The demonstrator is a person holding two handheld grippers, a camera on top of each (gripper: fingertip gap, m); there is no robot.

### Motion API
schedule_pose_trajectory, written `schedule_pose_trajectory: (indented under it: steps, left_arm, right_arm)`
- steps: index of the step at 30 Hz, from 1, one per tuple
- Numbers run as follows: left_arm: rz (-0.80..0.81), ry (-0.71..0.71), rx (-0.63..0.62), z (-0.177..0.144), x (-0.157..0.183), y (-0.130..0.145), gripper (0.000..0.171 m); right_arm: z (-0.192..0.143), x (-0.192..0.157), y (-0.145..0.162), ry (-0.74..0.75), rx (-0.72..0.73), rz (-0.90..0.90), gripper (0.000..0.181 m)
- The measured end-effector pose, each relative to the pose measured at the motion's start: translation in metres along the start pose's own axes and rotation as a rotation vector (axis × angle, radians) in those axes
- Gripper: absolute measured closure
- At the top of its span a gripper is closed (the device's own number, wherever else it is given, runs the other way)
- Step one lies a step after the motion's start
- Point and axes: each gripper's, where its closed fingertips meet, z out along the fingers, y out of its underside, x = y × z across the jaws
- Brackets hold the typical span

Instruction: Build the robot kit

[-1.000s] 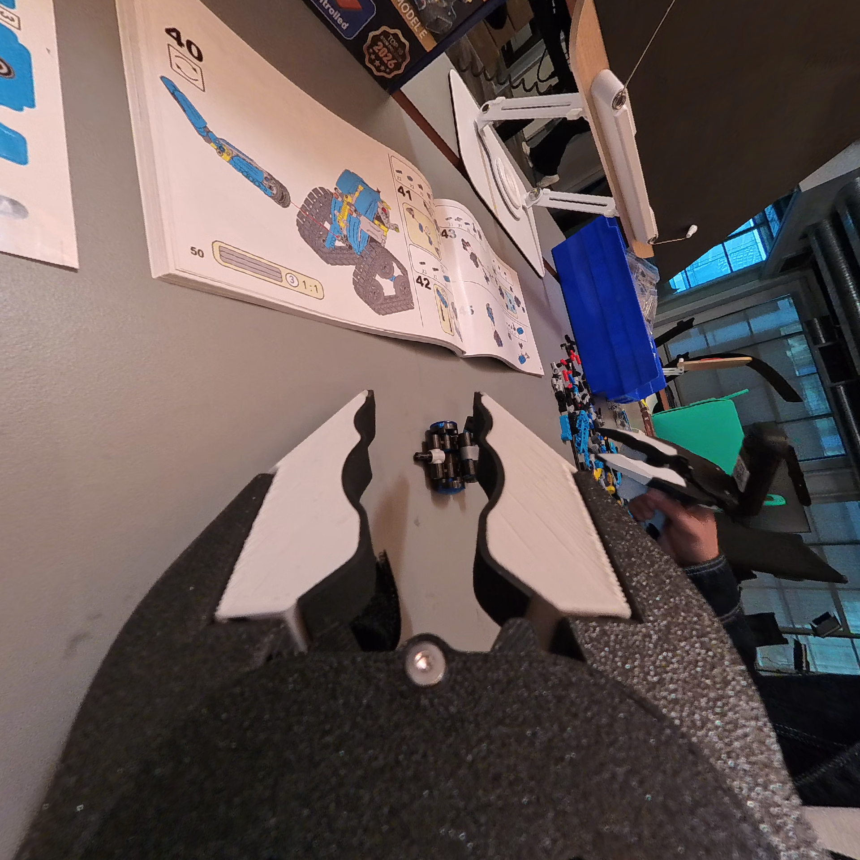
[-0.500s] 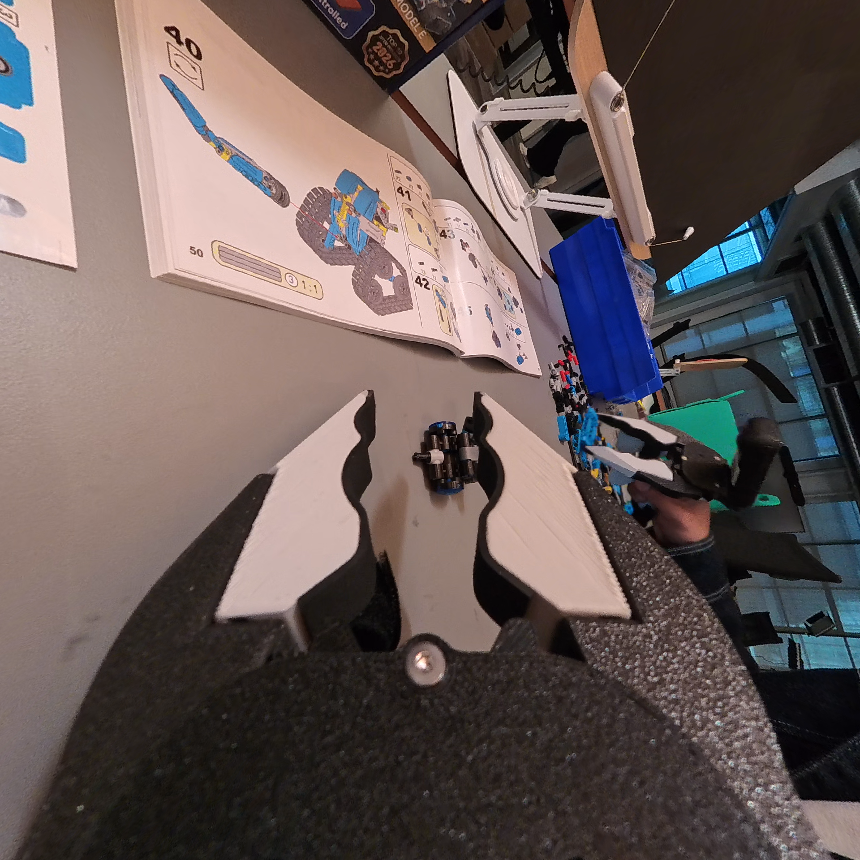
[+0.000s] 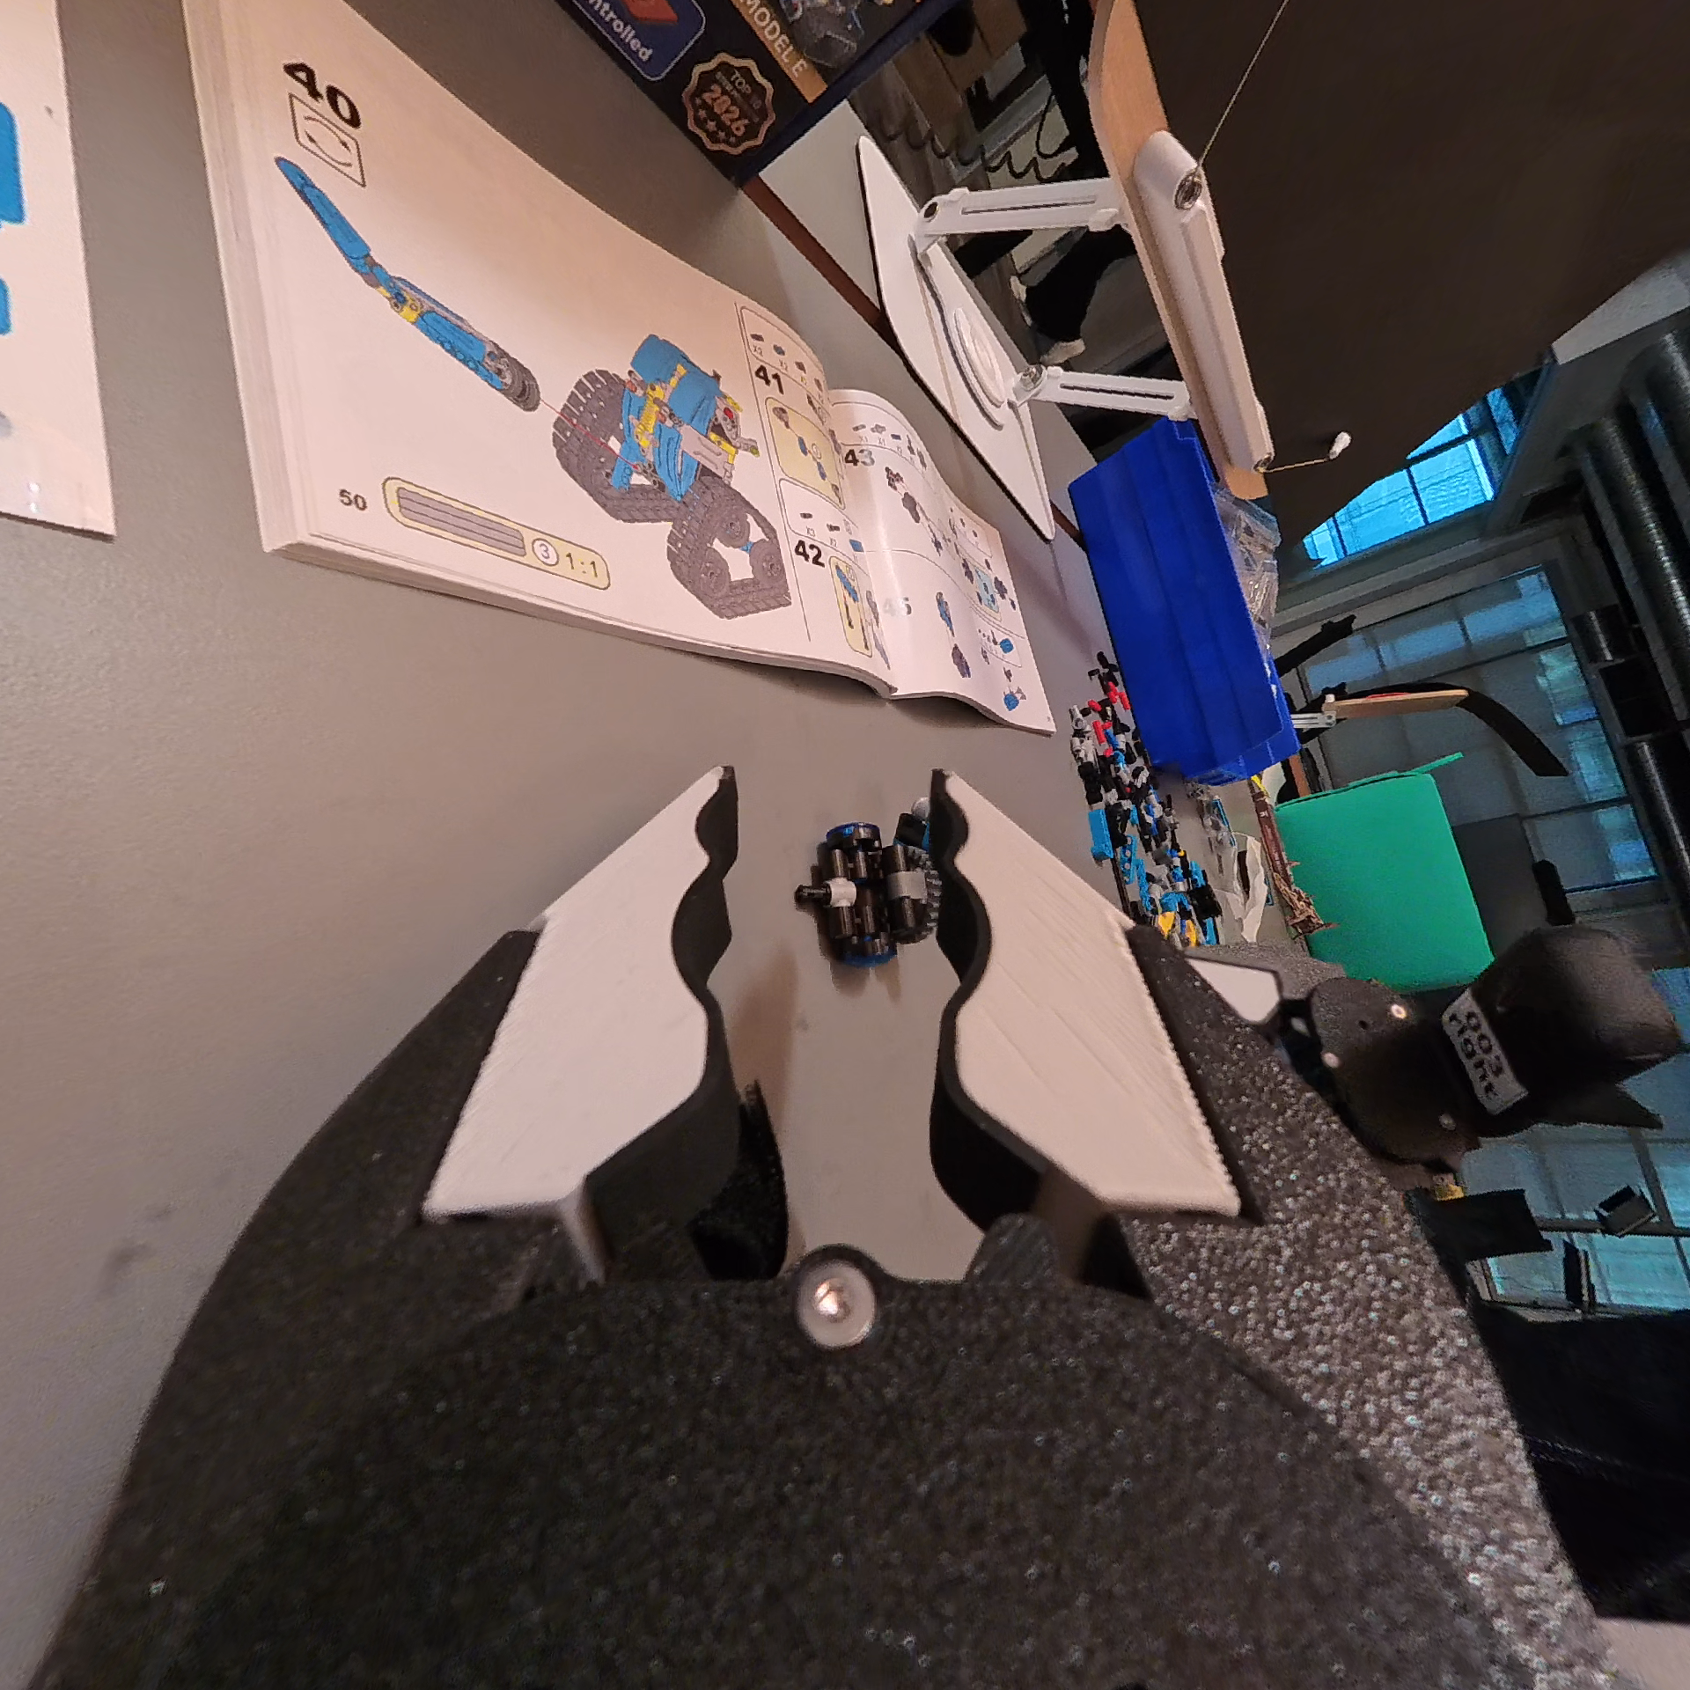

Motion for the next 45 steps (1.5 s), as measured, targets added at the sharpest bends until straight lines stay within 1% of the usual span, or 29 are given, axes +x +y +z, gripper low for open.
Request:
schedule_pose_trajectory:
  steps: [2,4,6,7,9,11,13,15,16,17,18,21,24,26,27,28,29,31,34,36,41,43,45]
  left_arm:
    - [0.003,0.008,-0.006,0.001,0.003,0.001,0.129]
    - [0.013,0.015,-0.014,0.002,0.006,0.003,0.129]
    - [0.025,0.010,-0.021,0.003,0.006,0.004,0.129]
    - [0.027,0.008,-0.022,0.003,0.006,0.005,0.129]
    - [0.019,0.011,-0.020,0.002,0.006,0.006,0.129]
    - [0.007,0.018,-0.020,0.002,0.006,0.006,0.129]
    - [0.004,0.024,-0.020,0.003,0.008,0.006,0.129]
    - [0.015,0.021,-0.026,0.004,0.009,0.008,0.129]
    - [0.020,0.019,-0.032,0.005,0.010,0.009,0.129]
    - [0.024,0.018,-0.035,0.006,0.010,0.010,0.129]
    - [0.030,0.014,-0.038,0.007,0.010,0.010,0.130]
    - [0.050,-0.018,-0.045,0.008,0.005,0.013,0.130]
    - [0.061,-0.043,-0.035,0.006,0.001,0.011,0.129]
    - [0.071,-0.062,-0.029,0.005,-0.002,0.009,0.130]
    - [0.078,-0.071,-0.025,0.005,-0.004,0.008,0.130]
    - [0.086,-0.078,-0.024,0.005,-0.004,0.008,0.130]
    - [0.093,-0.084,-0.023,0.004,-0.005,0.008,0.130]
    - [0.099,-0.088,-0.024,0.004,-0.005,0.008,0.130]
    - [0.100,-0.086,-0.025,0.004,-0.004,0.009,0.130]
    - [0.097,-0.082,-0.024,0.004,-0.004,0.008,0.130]
    - [0.082,-0.057,-0.027,0.005,0.000,0.009,0.130]
    - [0.078,-0.046,-0.029,0.005,0.002,0.010,0.130]
    - [0.079,-0.040,-0.030,0.005,0.004,0.010,0.130]
  right_arm:
    - [0.002,0.003,0.002,0.025,-0.006,-0.023,0.123]
    - [0.001,0.003,0.002,0.014,0.016,-0.004,0.122]
    - [-0.006,0.002,0.004,0.000,0.026,0.041,0.115]
    - [-0.017,0.005,0.004,0.009,0.050,0.065,0.113]
    - [-0.051,0.020,0.011,0.062,0.123,0.118,0.118]
    - [-0.095,0.049,0.038,0.172,0.156,0.179,0.121]
    - [-0.145,0.083,0.080,0.326,0.159,0.258,0.127]
    - [-0.185,0.107,0.123,0.433,0.151,0.355,0.130]
    - [-0.199,0.115,0.140,0.458,0.152,0.413,0.130]
    - [-0.208,0.120,0.151,0.467,0.164,0.465,0.130]
    - [-0.213,0.124,0.153,0.472,0.187,0.498,0.131]
    - [-0.207,0.130,0.135,0.443,0.226,0.482,0.133]
    - [-0.181,0.135,0.105,0.364,0.233,0.448,0.136]
    - [-0.162,0.147,0.084,0.334,0.213,0.416,0.140]
    - [-0.150,0.152,0.076,0.315,0.190,0.403,0.138]
    - [-0.138,0.156,0.070,0.296,0.155,0.384,0.137]
    - [-0.128,0.161,0.066,0.295,0.118,0.352,0.140]
    - [-0.112,0.166,0.064,0.300,0.051,0.287,0.143]
    - [-0.101,0.168,0.064,0.287,-0.003,0.265,0.153]
    - [-0.100,0.170,0.066,0.290,-0.016,0.271,0.157]
    - [-0.099,0.168,0.074,0.289,-0.045,0.268,0.159]
    - [-0.098,0.168,0.074,0.289,-0.041,0.263,0.174]
    - [-0.099,0.169,0.074,0.301,-0.044,0.264,0.174]
